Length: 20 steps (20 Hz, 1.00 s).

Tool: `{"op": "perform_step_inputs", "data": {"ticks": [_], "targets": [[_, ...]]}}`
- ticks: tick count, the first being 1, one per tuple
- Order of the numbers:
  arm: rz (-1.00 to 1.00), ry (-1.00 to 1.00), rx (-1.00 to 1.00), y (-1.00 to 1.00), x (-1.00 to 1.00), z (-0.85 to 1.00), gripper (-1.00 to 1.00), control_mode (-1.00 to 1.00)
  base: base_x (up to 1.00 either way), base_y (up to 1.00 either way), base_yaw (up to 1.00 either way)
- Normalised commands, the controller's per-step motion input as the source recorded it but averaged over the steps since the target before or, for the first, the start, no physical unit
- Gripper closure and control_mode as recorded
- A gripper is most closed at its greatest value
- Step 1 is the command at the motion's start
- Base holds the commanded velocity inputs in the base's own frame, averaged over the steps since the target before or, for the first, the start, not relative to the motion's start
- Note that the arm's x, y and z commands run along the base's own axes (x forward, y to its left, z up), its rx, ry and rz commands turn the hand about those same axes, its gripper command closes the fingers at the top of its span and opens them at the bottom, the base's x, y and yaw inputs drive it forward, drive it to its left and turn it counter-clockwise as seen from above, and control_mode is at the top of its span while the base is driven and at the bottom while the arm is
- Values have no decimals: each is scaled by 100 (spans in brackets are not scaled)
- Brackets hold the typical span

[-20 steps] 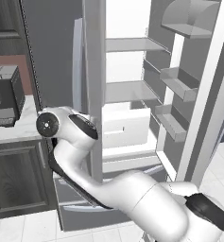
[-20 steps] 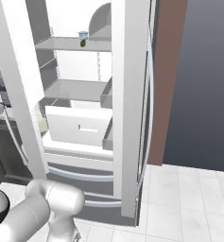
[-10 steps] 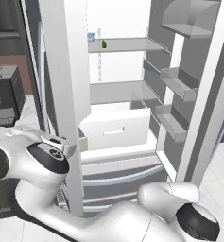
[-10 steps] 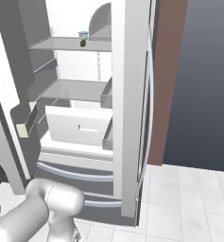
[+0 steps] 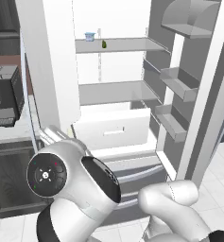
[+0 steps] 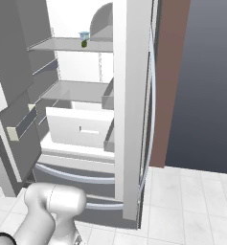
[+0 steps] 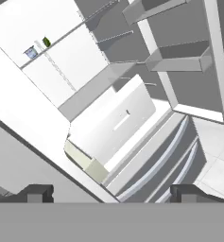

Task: Take the lemon wedge from the fridge and place it on the plate with fish on the dining counter.

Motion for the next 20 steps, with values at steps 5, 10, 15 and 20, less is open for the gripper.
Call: {"op": "perform_step_inputs", "data": {"ticks": [5,10,15,20], "targets": [[17,2,37,-100,7,11,-100,-100,0,0,0],[23,9,35,-91,37,22,-100,-100,0,0,0],[32,9,18,-12,31,26,-100,-100,0,0,0],[4,12,4,0,33,37,-100,-100,0,0,0]]}}
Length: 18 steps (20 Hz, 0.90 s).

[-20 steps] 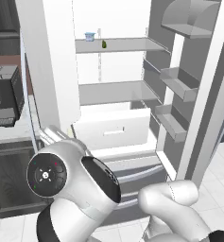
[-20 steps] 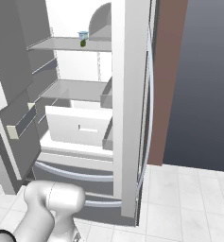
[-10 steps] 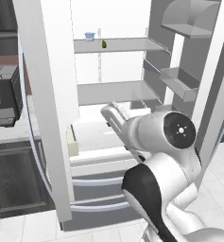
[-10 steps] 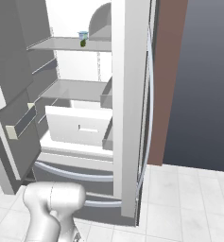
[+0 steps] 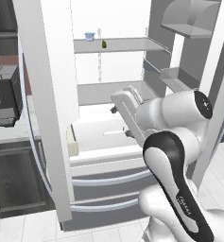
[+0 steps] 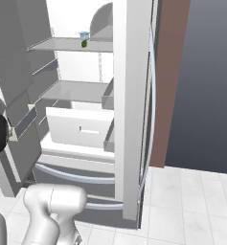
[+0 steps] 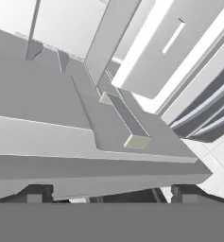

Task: Take the lemon wedge from the fridge and place it on the plate with fish on the dining counter.

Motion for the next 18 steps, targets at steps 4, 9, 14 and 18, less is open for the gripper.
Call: {"op": "perform_step_inputs", "data": {"ticks": [4,9,14,18], "targets": [[0,18,8,0,63,21,-100,-100,0,0,0],[12,12,22,-14,65,4,-100,-100,0,0,0],[25,2,17,-2,33,0,-100,-100,0,0,0],[16,0,1,5,34,0,-100,-100,0,0,0]]}}
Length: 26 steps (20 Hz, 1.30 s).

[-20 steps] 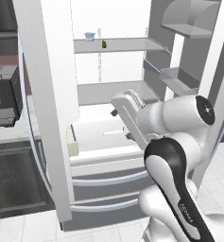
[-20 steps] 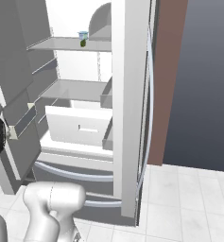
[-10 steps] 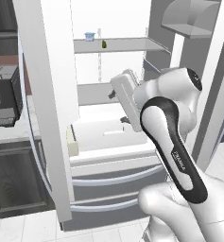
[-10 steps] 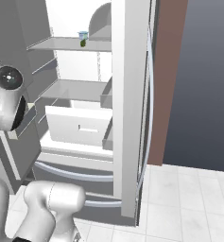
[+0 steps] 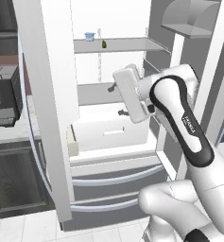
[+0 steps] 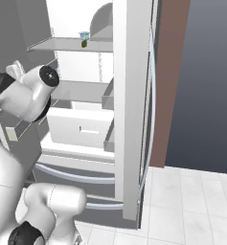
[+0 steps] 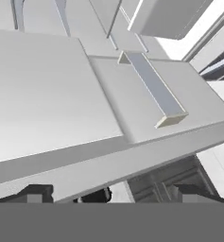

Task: Take the lemon wedge from the fridge and place it on the plate with fish on the dining counter.

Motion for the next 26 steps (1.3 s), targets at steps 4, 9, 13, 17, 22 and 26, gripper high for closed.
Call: {"op": "perform_step_inputs", "data": {"ticks": [4,9,13,17,22,26], "targets": [[9,0,0,17,73,0,-100,-100,0,0,0],[11,0,0,41,81,-6,-100,-100,0,0,0],[15,0,0,59,56,-11,-100,-100,0,0,0],[14,0,0,67,47,-13,-100,-100,0,0,0],[14,0,0,84,30,-16,-100,-100,0,0,0],[8,-7,0,100,6,-23,-100,-100,0,0,0]]}}
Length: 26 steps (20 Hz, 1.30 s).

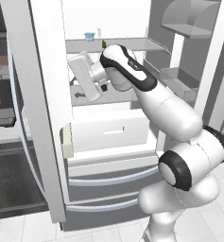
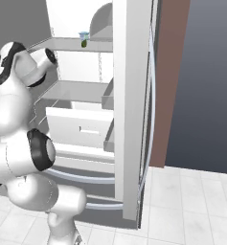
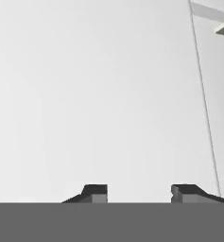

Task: Take the lemon wedge from the fridge and place it on the plate with fish on the dining counter.

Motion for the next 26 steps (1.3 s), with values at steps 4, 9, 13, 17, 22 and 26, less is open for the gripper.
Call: {"op": "perform_step_inputs", "data": {"ticks": [4,9,13,17,22,26], "targets": [[1,-23,-5,100,-5,-37,-100,-100,0,0,0],[0,-14,4,39,-5,-11,-100,-100,0,0,0],[0,-7,0,-50,-64,0,-100,-100,0,0,0],[0,-20,0,-100,-100,26,-100,-100,0,0,0],[0,-16,-11,-87,-100,25,-100,-100,0,0,0],[0,-2,-32,-62,-100,1,-100,-100,0,0,0]]}}
